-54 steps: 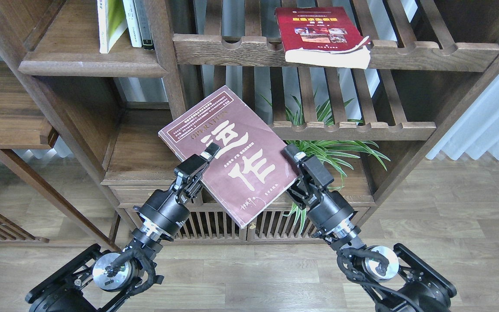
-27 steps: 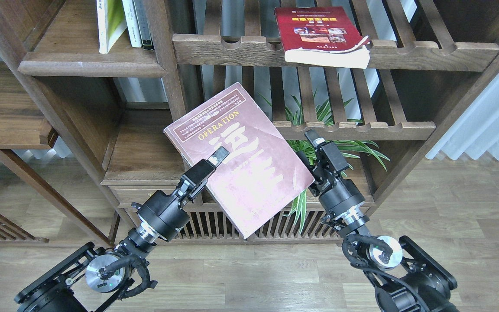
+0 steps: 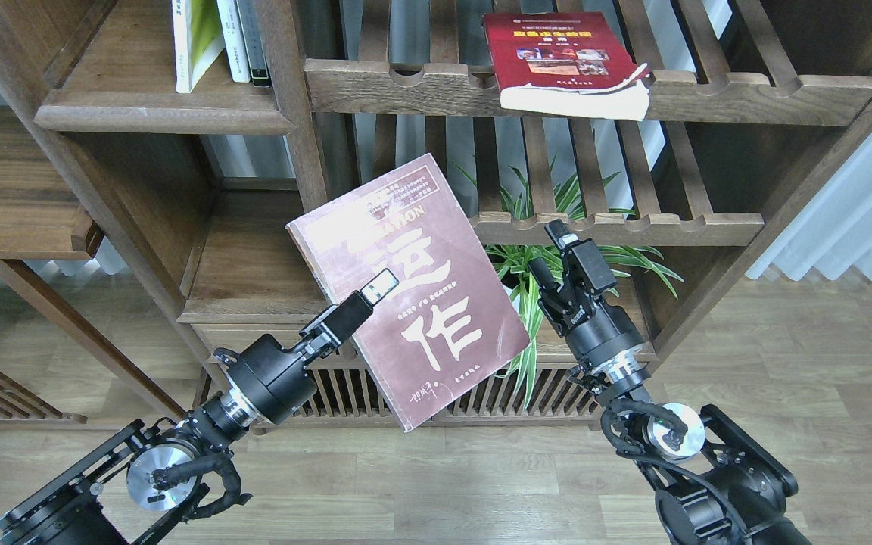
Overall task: Organize books on shelf
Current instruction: 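Grip the maroon book's lower edge with the left gripper and release the right, then carry the maroon book up to the upper shelf with the left gripper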
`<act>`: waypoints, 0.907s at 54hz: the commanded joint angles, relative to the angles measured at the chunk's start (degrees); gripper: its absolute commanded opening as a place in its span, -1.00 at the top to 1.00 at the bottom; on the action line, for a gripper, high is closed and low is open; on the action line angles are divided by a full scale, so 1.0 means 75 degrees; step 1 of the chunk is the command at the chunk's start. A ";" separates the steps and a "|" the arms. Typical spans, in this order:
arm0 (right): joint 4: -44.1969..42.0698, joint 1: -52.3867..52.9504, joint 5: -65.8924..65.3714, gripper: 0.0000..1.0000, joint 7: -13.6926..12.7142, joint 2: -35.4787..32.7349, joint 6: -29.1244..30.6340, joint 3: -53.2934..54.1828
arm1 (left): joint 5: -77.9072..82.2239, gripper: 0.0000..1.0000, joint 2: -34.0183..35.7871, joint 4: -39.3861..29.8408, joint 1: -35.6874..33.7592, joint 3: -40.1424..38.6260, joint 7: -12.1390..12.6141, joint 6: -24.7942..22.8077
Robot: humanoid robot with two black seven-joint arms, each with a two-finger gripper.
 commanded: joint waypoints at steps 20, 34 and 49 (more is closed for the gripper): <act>-0.0192 0.0069 -0.0012 -0.97 -0.0001 -0.0129 -0.0001 -0.0001 | 0.0004 0.90 -0.0086 0.0002 -0.0618 -0.0872 0.0012 0.0001; -0.0661 0.0257 -0.0012 -0.97 -0.0001 -0.0117 -0.0001 -0.0001 | 0.0004 0.89 -0.0086 0.0002 -0.1227 -0.1411 0.0023 0.0001; -0.0919 0.0526 -0.0023 -0.97 -0.0001 -0.0024 -0.0001 -0.0024 | -0.0019 0.89 -0.0004 -0.0009 -0.1321 -0.2325 0.0234 0.0001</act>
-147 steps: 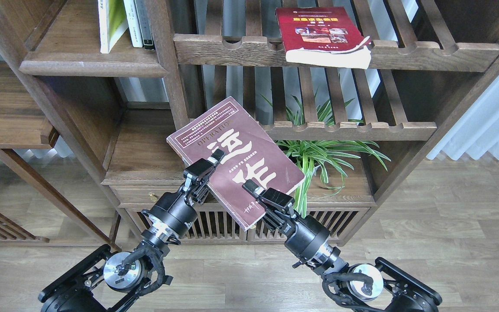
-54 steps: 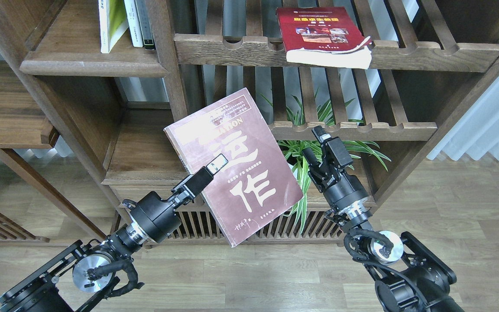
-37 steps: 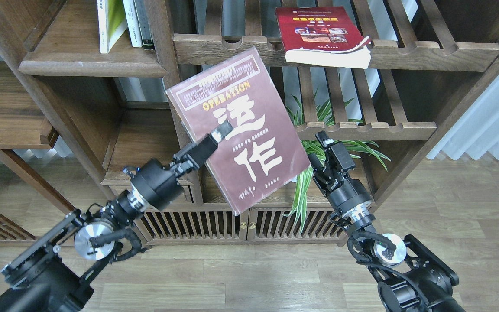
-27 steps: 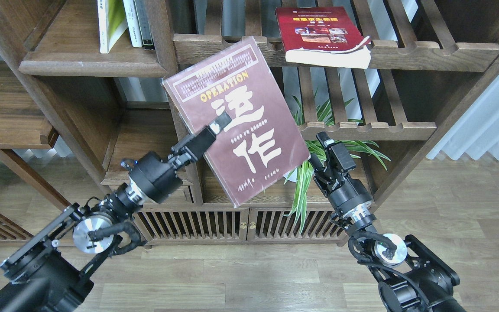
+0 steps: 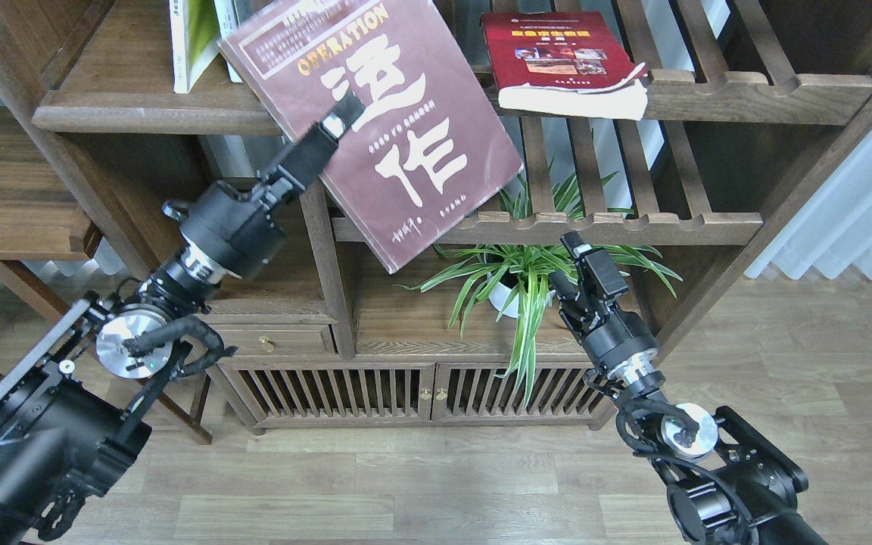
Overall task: Organize books on shelf
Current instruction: 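Carry the maroon book up to the upper shelf with the left gripper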
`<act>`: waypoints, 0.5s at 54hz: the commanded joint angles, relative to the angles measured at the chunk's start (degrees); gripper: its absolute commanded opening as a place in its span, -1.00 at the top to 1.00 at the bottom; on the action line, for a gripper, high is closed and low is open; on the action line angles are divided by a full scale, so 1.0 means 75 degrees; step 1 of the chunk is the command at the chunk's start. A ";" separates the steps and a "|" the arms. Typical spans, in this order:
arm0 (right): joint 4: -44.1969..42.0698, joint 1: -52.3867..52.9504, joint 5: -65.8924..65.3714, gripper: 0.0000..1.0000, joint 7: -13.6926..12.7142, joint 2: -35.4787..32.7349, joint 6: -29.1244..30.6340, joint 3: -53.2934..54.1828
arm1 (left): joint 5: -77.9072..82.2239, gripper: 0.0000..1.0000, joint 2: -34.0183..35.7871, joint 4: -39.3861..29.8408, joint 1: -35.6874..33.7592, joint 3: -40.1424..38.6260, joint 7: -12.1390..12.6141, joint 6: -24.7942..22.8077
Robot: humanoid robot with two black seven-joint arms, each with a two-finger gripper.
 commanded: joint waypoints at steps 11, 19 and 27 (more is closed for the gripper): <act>-0.0115 0.0132 -0.0008 -0.97 -0.0001 0.0030 0.0000 -0.0003 | -0.0047 0.88 0.0050 0.0007 -0.0104 -0.1040 0.0235 0.0001; -0.0115 0.0167 -0.0008 -0.97 -0.0001 0.0054 0.0000 -0.0003 | -0.0059 0.88 0.0132 0.0007 -0.0127 -0.1474 0.0247 0.0001; -0.0115 0.0179 -0.0008 -0.97 -0.0001 0.0066 0.0000 -0.0038 | -0.0082 0.88 0.0167 0.0007 -0.0127 -0.1907 0.0247 0.0001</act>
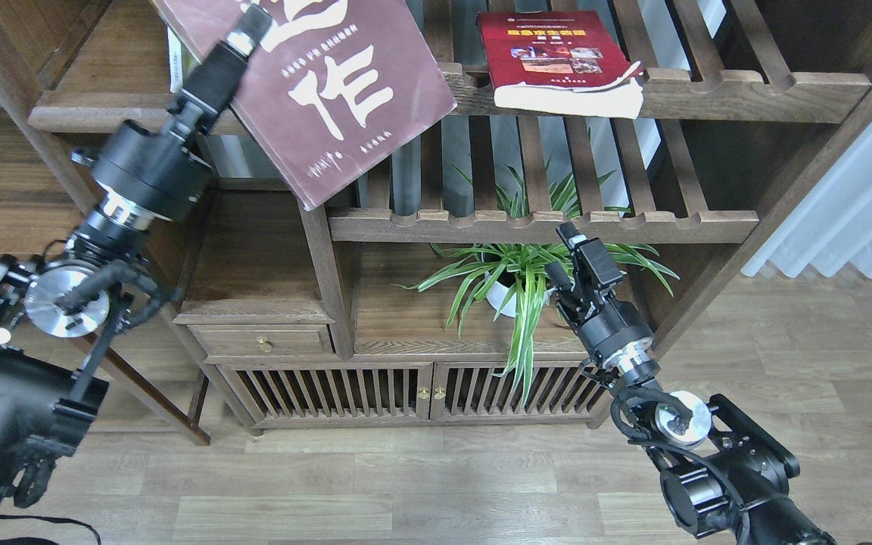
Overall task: Organize books on shelf
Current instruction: 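Carry the maroon book up to the upper shelf with the left gripper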
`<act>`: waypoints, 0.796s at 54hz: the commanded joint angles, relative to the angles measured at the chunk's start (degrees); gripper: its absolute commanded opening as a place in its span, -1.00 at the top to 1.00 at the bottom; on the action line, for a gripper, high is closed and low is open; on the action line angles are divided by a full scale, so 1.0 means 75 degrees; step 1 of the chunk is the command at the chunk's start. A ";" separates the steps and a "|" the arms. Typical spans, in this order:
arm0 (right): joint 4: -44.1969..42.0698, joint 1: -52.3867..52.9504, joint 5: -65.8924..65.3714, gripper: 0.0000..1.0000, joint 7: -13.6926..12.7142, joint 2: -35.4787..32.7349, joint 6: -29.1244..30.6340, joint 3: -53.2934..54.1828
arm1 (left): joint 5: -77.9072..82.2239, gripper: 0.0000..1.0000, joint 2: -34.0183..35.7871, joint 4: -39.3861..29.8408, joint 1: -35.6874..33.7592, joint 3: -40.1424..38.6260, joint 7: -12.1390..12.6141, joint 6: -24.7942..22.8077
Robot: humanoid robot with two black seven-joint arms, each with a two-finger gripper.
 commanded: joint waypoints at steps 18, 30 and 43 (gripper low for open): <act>0.0000 0.0053 -0.0038 -0.97 -0.0012 0.0401 0.0000 -0.0143 | -0.0010 0.88 0.0526 0.0001 -0.0169 -0.1305 0.0141 0.0005; 0.0000 0.0065 -0.0061 -0.97 -0.0024 0.0612 0.0000 -0.0459 | 0.0001 0.88 0.1018 0.0001 -0.0473 -0.1855 0.0411 0.0005; 0.0012 0.0065 -0.0073 -0.97 -0.0024 0.0658 0.0000 -0.0823 | 0.0060 0.90 0.1452 0.0001 -0.0485 -0.2078 0.0575 0.0005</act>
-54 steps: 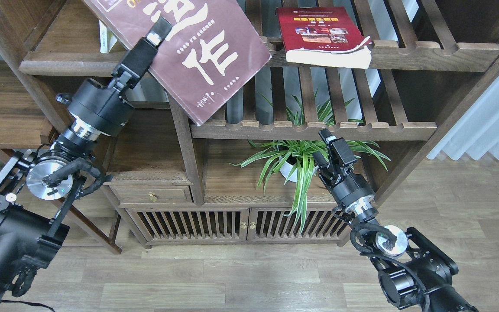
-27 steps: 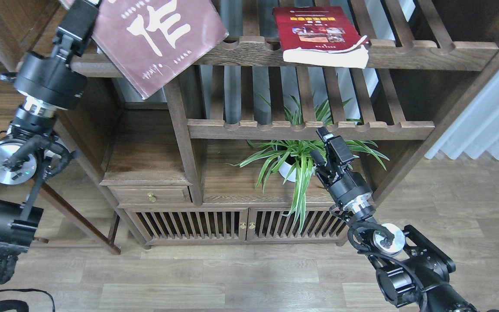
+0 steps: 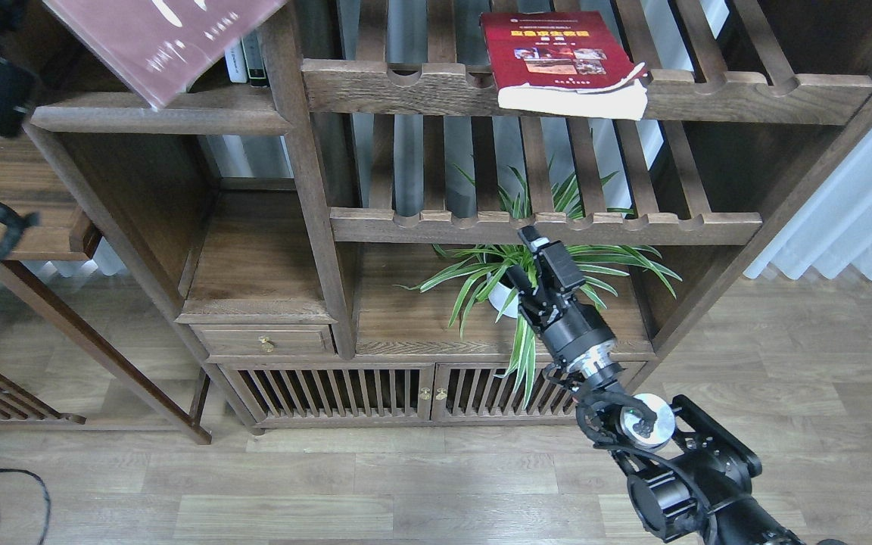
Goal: Organize books on shelf
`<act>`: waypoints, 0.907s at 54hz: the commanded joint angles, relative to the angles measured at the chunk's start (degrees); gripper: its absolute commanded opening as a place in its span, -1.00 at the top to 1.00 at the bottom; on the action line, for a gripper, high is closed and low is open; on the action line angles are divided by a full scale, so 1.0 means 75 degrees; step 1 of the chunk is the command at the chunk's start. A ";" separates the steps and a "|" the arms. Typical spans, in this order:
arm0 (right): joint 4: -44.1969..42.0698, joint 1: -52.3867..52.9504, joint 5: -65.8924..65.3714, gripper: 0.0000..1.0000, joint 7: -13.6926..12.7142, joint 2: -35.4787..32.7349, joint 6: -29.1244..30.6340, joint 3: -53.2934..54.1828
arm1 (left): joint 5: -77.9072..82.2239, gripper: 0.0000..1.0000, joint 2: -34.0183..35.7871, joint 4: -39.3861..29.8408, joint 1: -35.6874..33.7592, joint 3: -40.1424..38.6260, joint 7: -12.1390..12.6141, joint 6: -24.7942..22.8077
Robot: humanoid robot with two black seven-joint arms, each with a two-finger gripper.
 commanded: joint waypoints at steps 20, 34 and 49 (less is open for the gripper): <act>0.0091 0.0000 -0.0010 -0.97 0.0005 0.0052 0.0000 -0.0558 | 0.0696 0.93 0.0172 0.0011 -0.0014 -0.1082 0.1020 0.0000; 0.0103 -0.0012 -0.0010 -0.97 0.0005 0.0122 0.0000 -0.0957 | 0.1715 0.94 0.0242 0.0011 -0.0003 -0.1493 0.1208 0.0000; 0.0126 0.0000 -0.0034 -0.97 -0.0019 0.0134 0.0000 -0.1133 | 0.2665 0.93 0.0242 0.0046 -0.0003 -0.1774 0.1172 0.0135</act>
